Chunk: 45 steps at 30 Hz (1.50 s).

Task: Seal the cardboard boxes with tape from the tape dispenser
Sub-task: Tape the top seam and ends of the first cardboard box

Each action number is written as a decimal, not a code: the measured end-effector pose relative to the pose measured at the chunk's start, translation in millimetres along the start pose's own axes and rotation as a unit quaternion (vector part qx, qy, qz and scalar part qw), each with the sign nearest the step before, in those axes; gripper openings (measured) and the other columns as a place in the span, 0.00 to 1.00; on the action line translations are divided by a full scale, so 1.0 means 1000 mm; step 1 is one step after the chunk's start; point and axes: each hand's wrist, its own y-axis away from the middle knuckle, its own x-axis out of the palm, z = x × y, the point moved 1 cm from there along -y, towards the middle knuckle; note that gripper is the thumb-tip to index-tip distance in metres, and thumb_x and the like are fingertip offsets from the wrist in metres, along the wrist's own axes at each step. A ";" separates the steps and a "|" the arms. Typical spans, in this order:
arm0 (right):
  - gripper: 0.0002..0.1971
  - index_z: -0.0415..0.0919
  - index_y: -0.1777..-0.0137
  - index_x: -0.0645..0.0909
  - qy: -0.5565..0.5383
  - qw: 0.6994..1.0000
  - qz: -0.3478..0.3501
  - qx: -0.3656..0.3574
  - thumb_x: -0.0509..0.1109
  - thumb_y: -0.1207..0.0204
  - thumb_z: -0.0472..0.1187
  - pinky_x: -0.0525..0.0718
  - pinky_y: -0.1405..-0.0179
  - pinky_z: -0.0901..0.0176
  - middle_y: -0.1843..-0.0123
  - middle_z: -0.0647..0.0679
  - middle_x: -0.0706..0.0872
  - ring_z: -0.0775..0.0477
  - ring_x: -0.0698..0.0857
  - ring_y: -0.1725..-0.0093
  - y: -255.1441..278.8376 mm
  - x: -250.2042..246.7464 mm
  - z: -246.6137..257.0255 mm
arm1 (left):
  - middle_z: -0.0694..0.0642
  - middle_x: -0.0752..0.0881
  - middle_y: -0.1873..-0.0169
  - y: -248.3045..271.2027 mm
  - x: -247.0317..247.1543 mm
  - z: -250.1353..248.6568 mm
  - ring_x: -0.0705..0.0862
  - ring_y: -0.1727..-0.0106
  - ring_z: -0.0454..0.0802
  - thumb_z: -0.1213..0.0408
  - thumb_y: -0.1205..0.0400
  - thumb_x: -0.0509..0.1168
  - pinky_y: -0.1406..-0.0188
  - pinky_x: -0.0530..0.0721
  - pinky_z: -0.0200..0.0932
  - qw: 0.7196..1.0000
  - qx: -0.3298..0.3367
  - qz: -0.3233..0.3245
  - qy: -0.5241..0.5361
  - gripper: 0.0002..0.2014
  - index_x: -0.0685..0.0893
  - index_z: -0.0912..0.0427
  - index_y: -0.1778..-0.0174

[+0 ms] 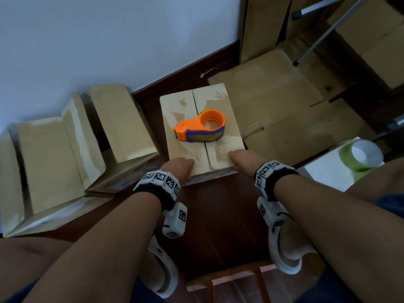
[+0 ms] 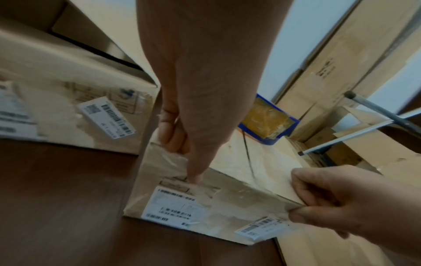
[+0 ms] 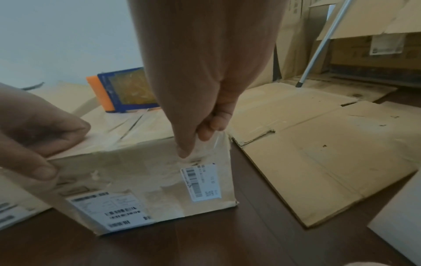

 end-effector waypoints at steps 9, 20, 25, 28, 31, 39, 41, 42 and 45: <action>0.14 0.39 0.41 0.71 -0.043 0.999 -0.022 -0.005 0.67 0.23 0.40 0.81 0.45 0.42 0.41 0.39 0.79 0.34 0.81 0.42 0.007 0.006 0.000 | 0.58 0.78 0.57 -0.027 -0.003 -0.058 0.79 0.57 0.56 0.53 0.20 0.67 0.54 0.78 0.52 0.991 0.115 -0.062 0.037 0.13 0.72 0.56 0.58; 0.19 0.32 0.56 0.80 -0.337 0.916 -0.068 0.206 0.53 0.13 0.44 0.83 0.60 0.51 0.64 0.36 0.86 0.36 0.88 0.60 0.053 0.003 -0.047 | 0.60 0.79 0.53 -0.037 -0.011 -0.058 0.80 0.51 0.60 0.53 0.17 0.63 0.51 0.78 0.53 0.991 0.127 -0.010 -0.029 0.13 0.69 0.57 0.57; 0.17 0.31 0.44 0.76 -0.222 0.967 -0.032 0.125 0.48 0.11 0.41 0.73 0.48 0.50 0.43 0.33 0.82 0.34 0.81 0.42 0.045 0.003 -0.028 | 0.56 0.75 0.57 -0.039 -0.009 -0.058 0.78 0.51 0.57 0.54 0.17 0.64 0.56 0.73 0.47 0.991 0.128 -0.005 -0.030 0.13 0.68 0.56 0.58; 0.14 0.34 0.39 0.76 -0.186 0.975 -0.014 0.122 0.51 0.12 0.39 0.78 0.50 0.49 0.42 0.35 0.82 0.35 0.82 0.44 0.034 0.003 -0.030 | 0.54 0.72 0.58 -0.041 -0.007 -0.058 0.78 0.51 0.56 0.55 0.17 0.64 0.57 0.70 0.44 0.991 0.129 -0.011 -0.025 0.12 0.68 0.56 0.58; 0.10 0.36 0.40 0.74 -0.195 0.972 -0.013 0.131 0.54 0.14 0.36 0.80 0.55 0.45 0.42 0.37 0.80 0.35 0.83 0.47 0.027 0.006 -0.029 | 0.55 0.73 0.57 -0.041 -0.007 -0.058 0.78 0.51 0.57 0.55 0.17 0.64 0.55 0.72 0.46 0.991 0.127 -0.006 -0.030 0.12 0.68 0.56 0.57; 0.16 0.37 0.30 0.70 -0.179 0.975 -0.039 0.127 0.48 0.11 0.42 0.82 0.47 0.41 0.39 0.35 0.77 0.34 0.81 0.44 0.023 0.015 -0.029 | 0.59 0.79 0.52 -0.041 -0.008 -0.057 0.79 0.51 0.57 0.54 0.17 0.64 0.54 0.74 0.48 0.992 0.126 -0.005 -0.026 0.12 0.68 0.55 0.57; 0.19 0.36 0.33 0.72 -0.187 0.972 -0.044 0.138 0.45 0.10 0.46 0.82 0.47 0.43 0.41 0.35 0.80 0.34 0.82 0.44 0.024 0.014 -0.029 | 0.59 0.79 0.53 -0.041 -0.008 -0.058 0.79 0.51 0.57 0.55 0.17 0.64 0.55 0.73 0.47 0.992 0.126 -0.006 -0.020 0.12 0.68 0.55 0.57; 0.20 0.37 0.36 0.74 -0.195 0.969 -0.052 0.144 0.45 0.11 0.48 0.82 0.47 0.44 0.44 0.35 0.82 0.34 0.83 0.46 0.022 0.013 -0.028 | 0.59 0.79 0.52 -0.040 -0.008 -0.058 0.79 0.51 0.57 0.55 0.17 0.64 0.55 0.73 0.47 0.992 0.125 -0.007 -0.019 0.12 0.68 0.55 0.57; 0.19 0.35 0.37 0.73 -0.211 0.966 -0.028 0.147 0.46 0.11 0.47 0.81 0.48 0.46 0.44 0.35 0.82 0.33 0.83 0.45 0.016 0.011 -0.028 | 0.59 0.79 0.53 -0.040 -0.007 -0.058 0.79 0.51 0.56 0.55 0.17 0.64 0.55 0.73 0.47 0.992 0.125 -0.008 -0.024 0.12 0.68 0.55 0.57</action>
